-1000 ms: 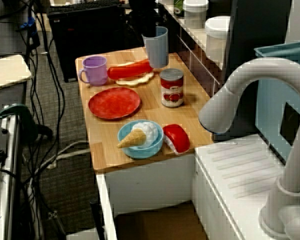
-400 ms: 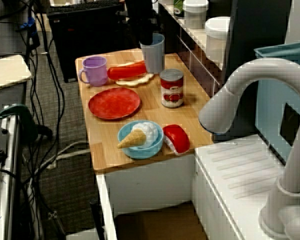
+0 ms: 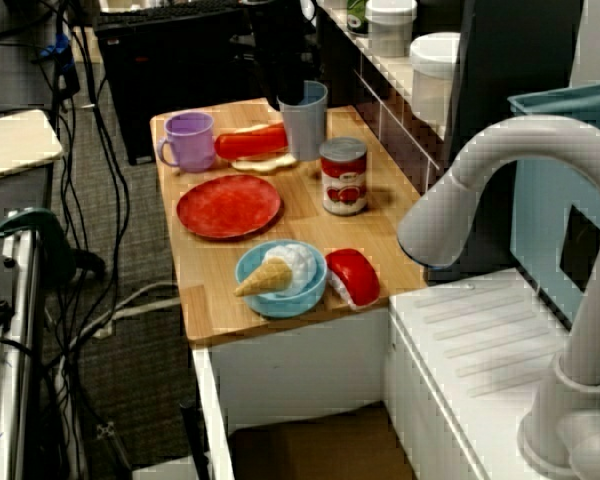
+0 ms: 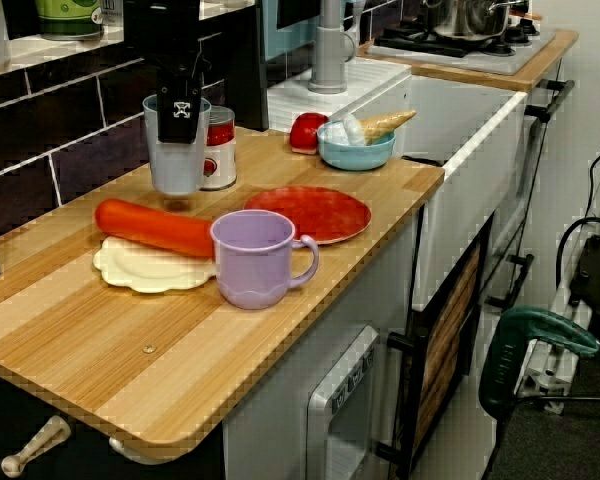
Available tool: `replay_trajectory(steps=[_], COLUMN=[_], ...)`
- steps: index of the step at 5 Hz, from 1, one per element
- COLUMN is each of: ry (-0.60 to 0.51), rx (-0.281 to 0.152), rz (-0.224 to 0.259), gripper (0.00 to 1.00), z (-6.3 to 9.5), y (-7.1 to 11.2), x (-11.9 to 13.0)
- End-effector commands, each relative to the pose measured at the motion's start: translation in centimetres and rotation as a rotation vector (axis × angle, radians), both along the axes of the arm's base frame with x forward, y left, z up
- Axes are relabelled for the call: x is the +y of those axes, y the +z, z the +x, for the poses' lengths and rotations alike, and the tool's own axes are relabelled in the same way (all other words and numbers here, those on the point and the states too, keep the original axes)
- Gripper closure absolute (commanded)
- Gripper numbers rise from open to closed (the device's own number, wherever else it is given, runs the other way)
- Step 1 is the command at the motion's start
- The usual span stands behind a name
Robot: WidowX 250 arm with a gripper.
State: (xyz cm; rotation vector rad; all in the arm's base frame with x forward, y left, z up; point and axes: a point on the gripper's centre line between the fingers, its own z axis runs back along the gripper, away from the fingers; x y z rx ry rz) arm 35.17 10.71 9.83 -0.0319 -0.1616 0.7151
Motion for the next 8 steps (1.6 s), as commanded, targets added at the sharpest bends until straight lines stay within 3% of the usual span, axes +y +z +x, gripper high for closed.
replay_trajectory(steps=[1, 6, 7, 8], ry=[-0.004, -0.01, -0.009, -0.008], rx=[-0.024, 0.002, 0.006, 0.014], rz=[0.028, 0.045, 0.052, 0.052], gripper=[1.0, 1.0, 0.0, 0.0], z=[0.12, -0.1, -0.05, -0.03], y=[0.33, -0.25, -0.15, -0.11], x=[-0.41, -0.56, -0.51, -0.43])
